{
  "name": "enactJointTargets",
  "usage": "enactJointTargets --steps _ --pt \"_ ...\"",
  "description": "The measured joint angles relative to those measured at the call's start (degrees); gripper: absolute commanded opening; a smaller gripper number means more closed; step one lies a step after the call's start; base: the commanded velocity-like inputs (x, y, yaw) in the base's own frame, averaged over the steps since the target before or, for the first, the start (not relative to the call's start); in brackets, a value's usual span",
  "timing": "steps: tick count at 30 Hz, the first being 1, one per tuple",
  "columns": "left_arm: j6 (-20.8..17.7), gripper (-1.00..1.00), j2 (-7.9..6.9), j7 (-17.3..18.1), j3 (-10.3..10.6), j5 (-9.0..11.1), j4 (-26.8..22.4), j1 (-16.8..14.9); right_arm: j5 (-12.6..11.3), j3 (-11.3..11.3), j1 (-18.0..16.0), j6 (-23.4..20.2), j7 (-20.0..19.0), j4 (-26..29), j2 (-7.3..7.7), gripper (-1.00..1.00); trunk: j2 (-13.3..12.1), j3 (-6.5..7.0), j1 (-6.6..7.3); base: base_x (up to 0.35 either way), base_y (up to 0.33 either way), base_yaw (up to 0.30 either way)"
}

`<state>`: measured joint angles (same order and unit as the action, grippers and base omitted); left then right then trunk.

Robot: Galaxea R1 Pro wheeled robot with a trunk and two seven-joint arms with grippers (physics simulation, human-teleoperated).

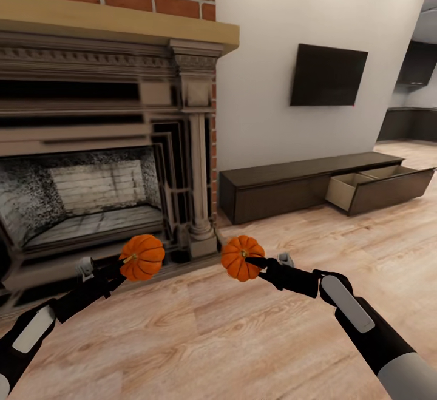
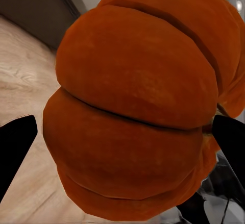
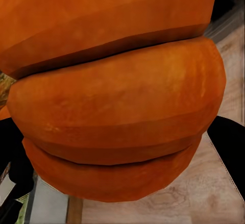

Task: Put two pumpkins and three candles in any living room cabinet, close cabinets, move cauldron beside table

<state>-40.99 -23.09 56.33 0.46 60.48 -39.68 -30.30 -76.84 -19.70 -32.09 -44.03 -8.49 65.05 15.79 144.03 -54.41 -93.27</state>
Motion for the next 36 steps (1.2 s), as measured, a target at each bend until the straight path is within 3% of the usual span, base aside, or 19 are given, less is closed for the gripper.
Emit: enactJointTargets --steps 28,36 --pt "-0.1 -1.00 0.00 0.0 0.0 0.0 0.2 0.0 0.0 0.0 0.0 0.8 -0.2 -0.8 0.00 -1.00 0.0 1.06 0.00 0.002 0.000 -0.274" --pt "0.0 -1.00 0.00 0.0 0.0 -0.1 0.2 0.0 0.0 0.0 0.0 0.8 -0.2 -0.9 0.03 -1.00 0.0 1.39 0.03 0.244 0.000 -0.272"
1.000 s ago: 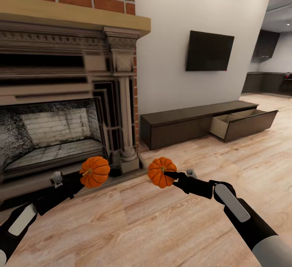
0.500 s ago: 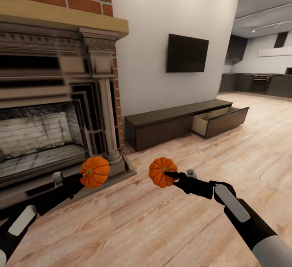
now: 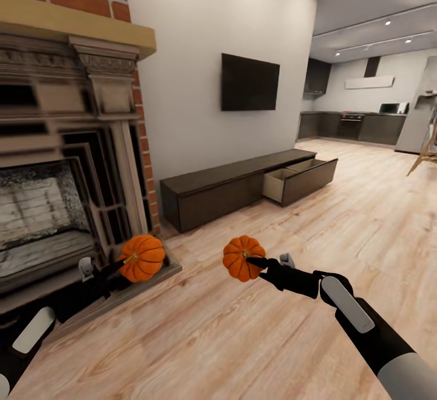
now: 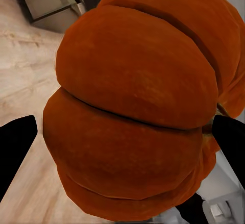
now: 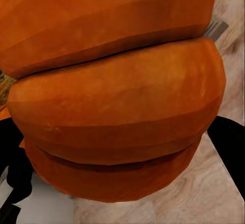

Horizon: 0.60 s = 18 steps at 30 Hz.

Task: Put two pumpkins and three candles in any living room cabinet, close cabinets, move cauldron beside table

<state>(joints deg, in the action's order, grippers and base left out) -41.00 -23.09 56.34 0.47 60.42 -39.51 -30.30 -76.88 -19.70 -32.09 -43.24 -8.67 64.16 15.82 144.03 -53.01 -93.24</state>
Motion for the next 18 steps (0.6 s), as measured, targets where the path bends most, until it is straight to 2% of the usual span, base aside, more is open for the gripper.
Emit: enactJointTargets --steps 3,10,18 --pt "0.0 -1.00 0.00 0.0 0.0 0.0 0.0 0.0 0.0 0.0 0.0 0.0 0.0 0.0 -0.02 -1.00 0.0 0.11 0.00 0.310 0.000 -0.213" --pt "0.0 -1.00 -0.01 0.0 0.0 0.0 0.0 0.0 0.0 0.0 0.0 0.1 0.1 0.0 0.03 -1.00 0.0 0.16 0.00 0.314 -0.004 -0.061" --pt "0.0 -1.00 0.00 0.0 0.0 0.0 0.0 0.0 0.0 0.1 0.0 0.3 0.1 -0.1 0.06 -1.00 0.0 0.16 0.00 0.291 -0.056 -0.261"
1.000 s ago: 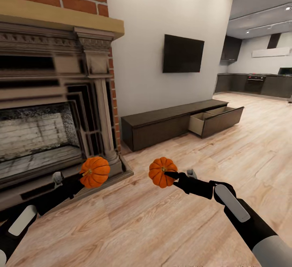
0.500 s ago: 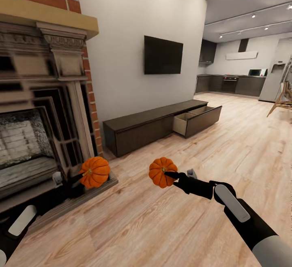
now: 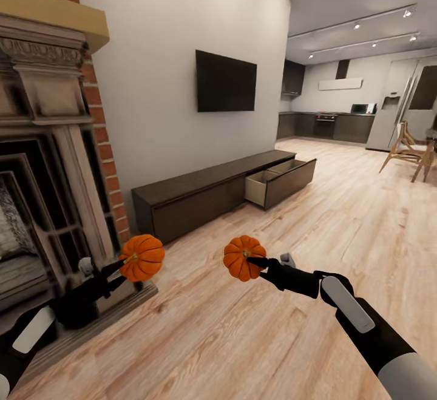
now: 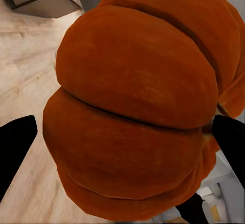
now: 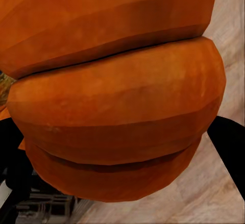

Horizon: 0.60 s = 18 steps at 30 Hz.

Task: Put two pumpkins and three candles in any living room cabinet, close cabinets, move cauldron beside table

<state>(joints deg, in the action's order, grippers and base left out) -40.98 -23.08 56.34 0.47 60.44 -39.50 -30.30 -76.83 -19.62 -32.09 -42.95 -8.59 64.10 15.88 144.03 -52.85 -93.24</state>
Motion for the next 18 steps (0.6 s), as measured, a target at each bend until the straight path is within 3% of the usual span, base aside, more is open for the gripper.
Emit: enactJointTargets --steps 18 --pt "-0.1 -1.00 0.00 0.0 0.0 0.1 0.0 0.0 0.0 0.0 0.0 0.2 -0.1 -0.8 -0.09 -1.00 0.0 0.00 -0.03 0.019 -0.002 -0.291"
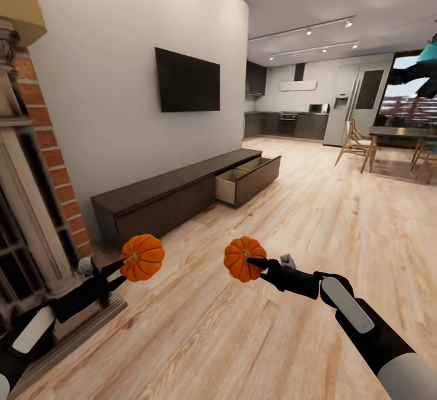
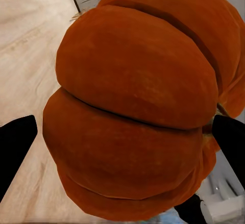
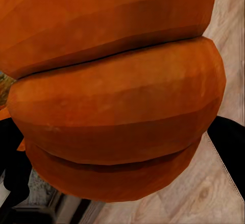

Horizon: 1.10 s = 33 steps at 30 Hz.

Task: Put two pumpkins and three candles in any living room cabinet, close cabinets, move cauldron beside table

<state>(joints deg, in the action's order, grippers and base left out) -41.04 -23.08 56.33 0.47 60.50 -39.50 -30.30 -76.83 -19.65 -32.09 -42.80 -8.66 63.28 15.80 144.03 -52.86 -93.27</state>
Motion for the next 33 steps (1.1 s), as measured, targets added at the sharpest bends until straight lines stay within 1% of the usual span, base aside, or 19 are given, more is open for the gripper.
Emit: enactJointTargets --steps 33 --pt "0.0 -1.00 0.00 0.0 0.0 0.0 0.0 0.0 0.0 0.0 0.0 0.0 0.1 -0.8 0.00 -1.00 0.0 0.00 0.00 0.000 0.000 -0.291"
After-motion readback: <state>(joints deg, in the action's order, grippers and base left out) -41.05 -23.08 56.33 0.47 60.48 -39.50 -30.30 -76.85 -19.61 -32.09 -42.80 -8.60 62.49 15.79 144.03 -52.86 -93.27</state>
